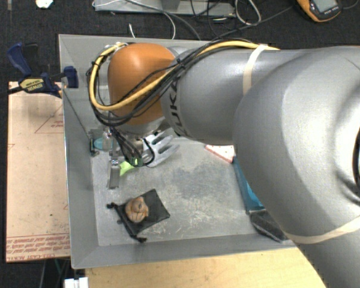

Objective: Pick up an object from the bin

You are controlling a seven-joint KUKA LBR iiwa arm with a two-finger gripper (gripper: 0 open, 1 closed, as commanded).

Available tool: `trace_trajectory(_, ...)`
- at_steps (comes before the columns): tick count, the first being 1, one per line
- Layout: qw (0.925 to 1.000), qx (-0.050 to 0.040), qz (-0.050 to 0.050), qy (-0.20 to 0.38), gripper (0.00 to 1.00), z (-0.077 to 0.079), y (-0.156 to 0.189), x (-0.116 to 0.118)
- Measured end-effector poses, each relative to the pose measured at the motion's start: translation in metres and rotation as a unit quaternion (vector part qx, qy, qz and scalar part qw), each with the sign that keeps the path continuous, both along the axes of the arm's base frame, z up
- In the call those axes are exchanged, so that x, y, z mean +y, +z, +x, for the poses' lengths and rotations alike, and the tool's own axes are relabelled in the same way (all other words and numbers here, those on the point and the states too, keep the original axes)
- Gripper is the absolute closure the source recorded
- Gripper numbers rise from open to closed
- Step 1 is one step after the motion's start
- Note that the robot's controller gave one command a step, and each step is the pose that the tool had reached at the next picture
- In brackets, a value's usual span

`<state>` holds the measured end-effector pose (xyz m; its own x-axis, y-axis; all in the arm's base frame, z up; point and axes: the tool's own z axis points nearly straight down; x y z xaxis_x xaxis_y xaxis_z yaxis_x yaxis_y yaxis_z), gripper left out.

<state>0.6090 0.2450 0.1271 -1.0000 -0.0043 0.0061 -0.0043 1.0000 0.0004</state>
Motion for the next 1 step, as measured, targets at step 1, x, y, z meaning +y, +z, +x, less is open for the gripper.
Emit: trace_trajectory(1, 1.0000, -0.0035, 0.001, -0.002, 0.00, 0.0021, 0.0052, -0.0009)
